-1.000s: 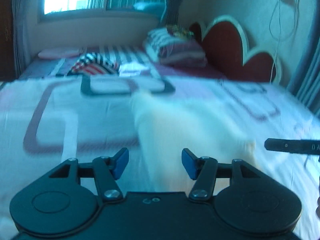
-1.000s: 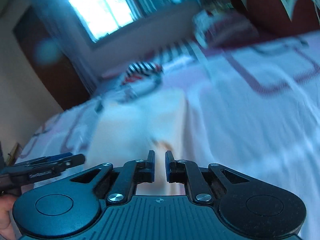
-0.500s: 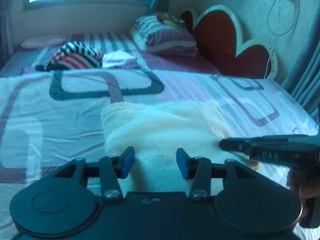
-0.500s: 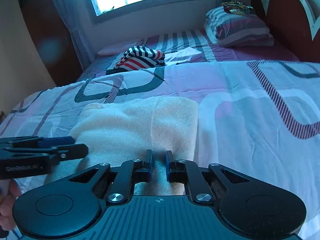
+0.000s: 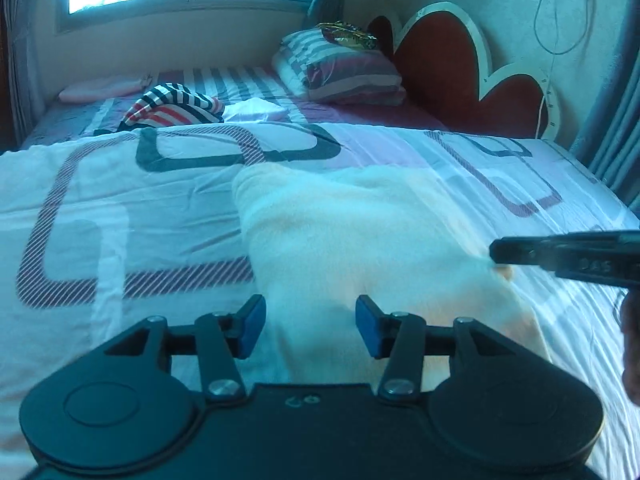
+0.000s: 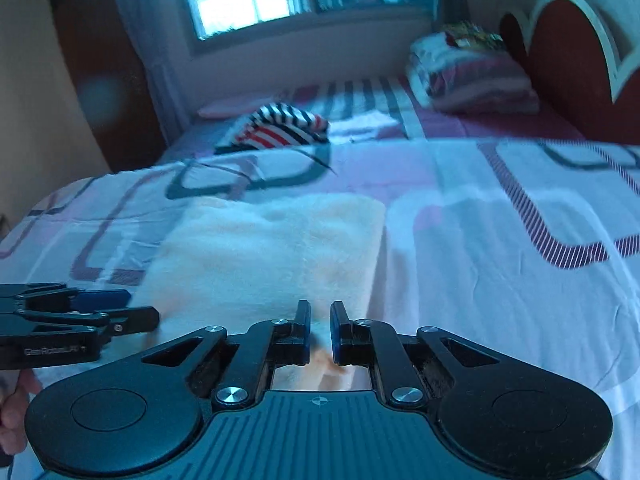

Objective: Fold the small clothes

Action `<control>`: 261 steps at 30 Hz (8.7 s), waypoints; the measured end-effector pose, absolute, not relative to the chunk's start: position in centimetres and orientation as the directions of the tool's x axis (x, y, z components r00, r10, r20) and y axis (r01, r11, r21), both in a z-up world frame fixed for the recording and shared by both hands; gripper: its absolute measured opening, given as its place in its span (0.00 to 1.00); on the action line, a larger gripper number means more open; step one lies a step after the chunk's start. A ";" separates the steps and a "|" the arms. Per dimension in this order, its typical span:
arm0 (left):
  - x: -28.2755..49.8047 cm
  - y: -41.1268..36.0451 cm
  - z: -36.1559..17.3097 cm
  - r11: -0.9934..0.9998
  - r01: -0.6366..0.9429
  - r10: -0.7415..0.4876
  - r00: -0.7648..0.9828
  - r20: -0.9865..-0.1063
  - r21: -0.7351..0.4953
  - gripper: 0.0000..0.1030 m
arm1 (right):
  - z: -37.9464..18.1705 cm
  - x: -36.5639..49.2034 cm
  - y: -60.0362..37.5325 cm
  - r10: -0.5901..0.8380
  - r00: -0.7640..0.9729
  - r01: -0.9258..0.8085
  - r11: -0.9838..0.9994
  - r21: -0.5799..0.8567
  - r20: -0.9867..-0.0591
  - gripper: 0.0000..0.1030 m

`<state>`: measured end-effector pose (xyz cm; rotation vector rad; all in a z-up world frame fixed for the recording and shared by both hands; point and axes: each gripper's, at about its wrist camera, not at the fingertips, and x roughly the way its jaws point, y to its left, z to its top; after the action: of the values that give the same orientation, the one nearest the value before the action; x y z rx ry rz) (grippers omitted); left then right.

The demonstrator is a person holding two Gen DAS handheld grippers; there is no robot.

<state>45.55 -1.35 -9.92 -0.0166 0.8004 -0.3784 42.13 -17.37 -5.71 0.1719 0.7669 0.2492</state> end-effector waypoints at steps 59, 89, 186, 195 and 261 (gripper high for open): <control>47.1 4.6 -14.2 0.768 0.083 -0.591 0.476 -0.651 -0.636 0.62 | -13.3 44.5 -26.3 0.680 0.551 0.020 0.569 0.822 -0.484 0.67; 48.3 -0.8 -10.4 0.872 0.274 -0.488 0.539 -0.686 -0.405 0.25 | -9.6 45.3 -19.7 0.525 0.574 -0.098 0.806 0.584 -0.629 0.32; 24.0 22.1 -10.6 0.989 0.063 -0.143 0.648 -0.748 -0.134 0.46 | -9.4 27.7 8.4 0.370 0.514 -0.319 0.920 0.228 -0.774 0.20; 22.9 21.1 -9.6 0.995 0.042 -0.095 0.664 -0.741 -0.089 0.40 | -8.3 26.4 8.0 0.377 0.534 -0.293 0.922 0.252 -0.757 0.20; -4.0 11.5 6.1 1.000 -0.019 0.026 0.908 -0.417 0.021 0.99 | 9.1 -4.1 0.1 0.330 0.827 -0.284 0.944 0.168 -0.456 1.00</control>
<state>-3.97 11.45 6.13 0.0171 0.4308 0.0231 -4.09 0.13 9.14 0.0947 0.5014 0.3262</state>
